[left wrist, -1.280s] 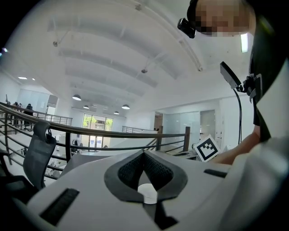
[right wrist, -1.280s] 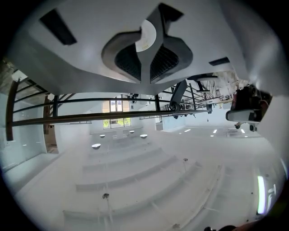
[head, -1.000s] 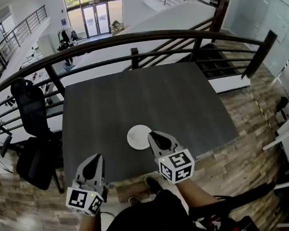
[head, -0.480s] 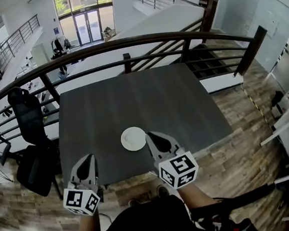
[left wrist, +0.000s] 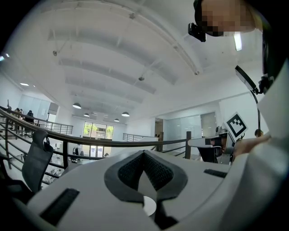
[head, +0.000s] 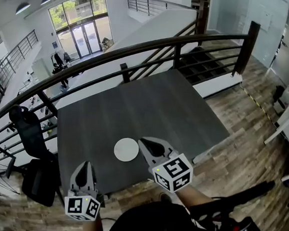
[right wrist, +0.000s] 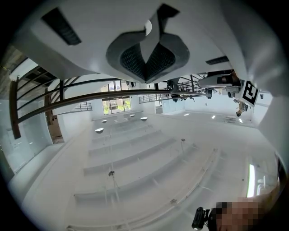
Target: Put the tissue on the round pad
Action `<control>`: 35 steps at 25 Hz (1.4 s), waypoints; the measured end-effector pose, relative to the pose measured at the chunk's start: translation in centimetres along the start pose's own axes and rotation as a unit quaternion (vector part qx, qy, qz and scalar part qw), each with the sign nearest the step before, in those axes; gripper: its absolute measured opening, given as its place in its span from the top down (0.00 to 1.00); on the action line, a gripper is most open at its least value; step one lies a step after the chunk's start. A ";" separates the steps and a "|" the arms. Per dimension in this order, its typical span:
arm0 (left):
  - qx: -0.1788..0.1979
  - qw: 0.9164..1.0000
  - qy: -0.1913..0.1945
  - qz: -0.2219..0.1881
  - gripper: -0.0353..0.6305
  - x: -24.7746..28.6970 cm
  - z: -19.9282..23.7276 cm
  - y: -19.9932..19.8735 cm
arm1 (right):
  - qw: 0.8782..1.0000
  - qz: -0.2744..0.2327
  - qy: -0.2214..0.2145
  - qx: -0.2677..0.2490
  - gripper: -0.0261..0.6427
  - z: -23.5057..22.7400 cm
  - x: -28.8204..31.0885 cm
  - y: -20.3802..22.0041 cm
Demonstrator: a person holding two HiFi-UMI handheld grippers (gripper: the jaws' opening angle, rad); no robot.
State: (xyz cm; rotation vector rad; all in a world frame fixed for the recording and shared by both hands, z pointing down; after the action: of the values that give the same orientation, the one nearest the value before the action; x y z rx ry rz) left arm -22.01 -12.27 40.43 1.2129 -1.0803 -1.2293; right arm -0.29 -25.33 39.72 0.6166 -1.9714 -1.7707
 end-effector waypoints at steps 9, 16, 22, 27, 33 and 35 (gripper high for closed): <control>0.006 1.000 0.006 0.012 0.96 1.9 -3.1 0.5 | 1.000 -0.001 -0.008 0.011 0.96 -2.5 -1.4 0.0; 0.007 1.000 0.008 0.015 0.96 2.5 -3.9 0.9 | 1.000 0.002 -0.015 0.003 0.96 -3.2 -1.6 -0.2; 0.008 1.000 0.007 0.018 0.96 2.4 -4.5 0.7 | 1.000 0.000 -0.020 0.011 0.96 -3.3 -1.9 -0.2; 0.007 1.000 0.005 0.020 0.96 2.1 -5.0 1.0 | 1.000 -0.001 -0.023 0.014 0.96 -3.3 -2.1 0.1; 0.010 1.000 0.004 0.022 0.96 2.2 -4.1 0.9 | 0.999 -0.002 -0.030 0.015 0.96 -2.9 -1.3 -0.1; 0.009 1.000 0.004 0.023 0.96 2.1 -4.0 1.0 | 0.999 -0.001 -0.032 0.012 0.96 -2.7 -1.1 -0.2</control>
State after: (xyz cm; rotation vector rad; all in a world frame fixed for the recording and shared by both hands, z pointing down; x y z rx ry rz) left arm -17.82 -14.14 40.98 1.1992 -1.1102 -1.1816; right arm 2.20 -26.92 39.82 0.5772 -2.0377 -1.7919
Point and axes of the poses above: the fingertips, and each gripper's own axes: x forward along the fingers, z to its left, y out of its underside, the point moved 6 cm from there along -x, backward along the fingers, and after that the axes turned 4 degrees about -z, right-handed, at the moved point
